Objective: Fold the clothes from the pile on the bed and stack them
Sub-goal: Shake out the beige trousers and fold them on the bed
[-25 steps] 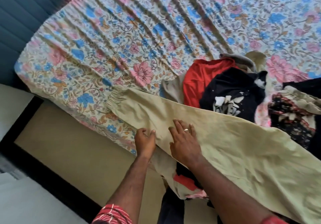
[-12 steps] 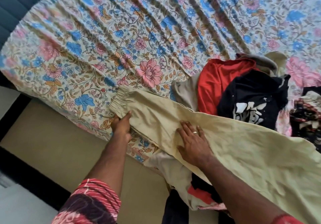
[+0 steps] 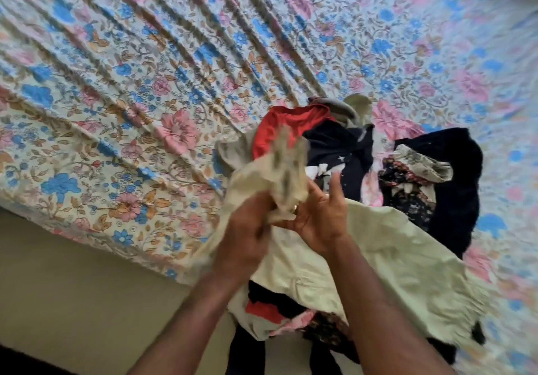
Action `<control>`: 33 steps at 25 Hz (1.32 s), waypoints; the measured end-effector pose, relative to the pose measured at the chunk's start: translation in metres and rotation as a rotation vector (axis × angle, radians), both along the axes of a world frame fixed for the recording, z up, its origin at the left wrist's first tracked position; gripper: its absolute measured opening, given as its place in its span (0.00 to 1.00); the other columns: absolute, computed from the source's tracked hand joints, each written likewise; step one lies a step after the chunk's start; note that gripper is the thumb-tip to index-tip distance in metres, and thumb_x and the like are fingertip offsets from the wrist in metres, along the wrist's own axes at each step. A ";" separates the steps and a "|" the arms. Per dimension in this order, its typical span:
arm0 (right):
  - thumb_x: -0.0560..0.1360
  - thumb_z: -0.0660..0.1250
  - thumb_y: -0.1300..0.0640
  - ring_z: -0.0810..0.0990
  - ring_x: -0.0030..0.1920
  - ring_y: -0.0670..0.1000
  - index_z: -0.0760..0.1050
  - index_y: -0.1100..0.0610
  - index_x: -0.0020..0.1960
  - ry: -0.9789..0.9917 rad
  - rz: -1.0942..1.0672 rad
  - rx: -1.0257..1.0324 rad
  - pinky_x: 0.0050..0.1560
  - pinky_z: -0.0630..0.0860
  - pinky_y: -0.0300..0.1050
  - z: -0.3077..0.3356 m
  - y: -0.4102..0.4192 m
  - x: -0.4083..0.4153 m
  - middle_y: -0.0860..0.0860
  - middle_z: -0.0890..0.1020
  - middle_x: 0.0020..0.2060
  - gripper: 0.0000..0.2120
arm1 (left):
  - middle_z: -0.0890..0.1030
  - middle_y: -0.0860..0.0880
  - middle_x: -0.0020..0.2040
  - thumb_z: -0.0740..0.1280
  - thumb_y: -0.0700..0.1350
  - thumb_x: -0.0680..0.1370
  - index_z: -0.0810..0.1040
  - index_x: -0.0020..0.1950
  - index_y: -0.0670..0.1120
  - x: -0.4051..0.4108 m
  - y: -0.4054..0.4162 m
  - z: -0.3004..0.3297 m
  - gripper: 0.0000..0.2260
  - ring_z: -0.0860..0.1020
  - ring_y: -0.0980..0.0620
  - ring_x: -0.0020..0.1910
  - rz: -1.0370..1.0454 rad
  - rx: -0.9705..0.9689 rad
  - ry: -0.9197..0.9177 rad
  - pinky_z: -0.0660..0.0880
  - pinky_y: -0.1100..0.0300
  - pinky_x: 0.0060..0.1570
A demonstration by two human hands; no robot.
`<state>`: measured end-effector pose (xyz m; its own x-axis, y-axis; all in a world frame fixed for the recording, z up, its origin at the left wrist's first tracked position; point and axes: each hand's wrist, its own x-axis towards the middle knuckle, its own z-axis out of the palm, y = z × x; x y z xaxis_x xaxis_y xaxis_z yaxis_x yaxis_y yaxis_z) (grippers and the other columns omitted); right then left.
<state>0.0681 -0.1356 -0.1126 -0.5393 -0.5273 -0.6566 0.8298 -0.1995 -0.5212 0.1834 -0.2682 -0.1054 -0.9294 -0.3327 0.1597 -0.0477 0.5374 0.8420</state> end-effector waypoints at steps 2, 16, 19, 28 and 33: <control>0.76 0.60 0.27 0.72 0.71 0.66 0.70 0.58 0.77 -0.108 -0.027 -0.163 0.74 0.64 0.70 0.007 0.076 -0.011 0.64 0.73 0.72 0.43 | 0.79 0.53 0.68 0.68 0.35 0.76 0.73 0.65 0.52 -0.004 0.066 -0.011 0.21 0.73 0.51 0.69 -0.230 -0.199 0.000 0.71 0.52 0.64; 0.79 0.68 0.64 0.83 0.59 0.62 0.75 0.61 0.70 0.036 -0.245 0.397 0.57 0.83 0.58 -0.017 0.393 0.028 0.62 0.83 0.61 0.19 | 0.56 0.51 0.83 0.52 0.65 0.81 0.59 0.82 0.58 -0.024 0.225 -0.052 0.30 0.53 0.51 0.82 -0.543 -0.634 -0.431 0.54 0.40 0.75; 0.76 0.75 0.60 0.85 0.56 0.61 0.80 0.61 0.63 0.091 -0.300 0.680 0.61 0.80 0.64 -0.033 0.436 0.023 0.60 0.86 0.55 0.17 | 0.52 0.52 0.84 0.53 0.63 0.82 0.52 0.83 0.58 -0.042 0.247 -0.066 0.31 0.48 0.53 0.82 -0.588 -0.699 -0.549 0.53 0.38 0.75; 0.70 0.81 0.47 0.82 0.52 0.53 0.73 0.52 0.56 0.128 -0.181 1.221 0.55 0.80 0.50 -0.089 0.453 0.021 0.50 0.82 0.52 0.22 | 0.31 0.52 0.81 0.60 0.68 0.79 0.34 0.81 0.59 -0.067 0.287 -0.087 0.43 0.32 0.52 0.80 -0.646 -0.796 -0.808 0.40 0.36 0.77; 0.63 0.85 0.44 0.84 0.58 0.54 0.74 0.52 0.67 -0.059 -0.165 0.851 0.64 0.79 0.59 -0.103 0.465 0.023 0.50 0.84 0.59 0.37 | 0.28 0.53 0.80 0.64 0.75 0.71 0.29 0.79 0.61 -0.064 0.291 -0.098 0.53 0.30 0.52 0.80 -0.602 -0.767 -0.781 0.39 0.33 0.76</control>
<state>0.0913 0.3297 -0.2158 -0.5180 0.2373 -0.8218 0.8551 0.1184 -0.5048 0.1198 0.0224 -0.2031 -0.8354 0.1128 -0.5380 0.0302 0.9867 0.1599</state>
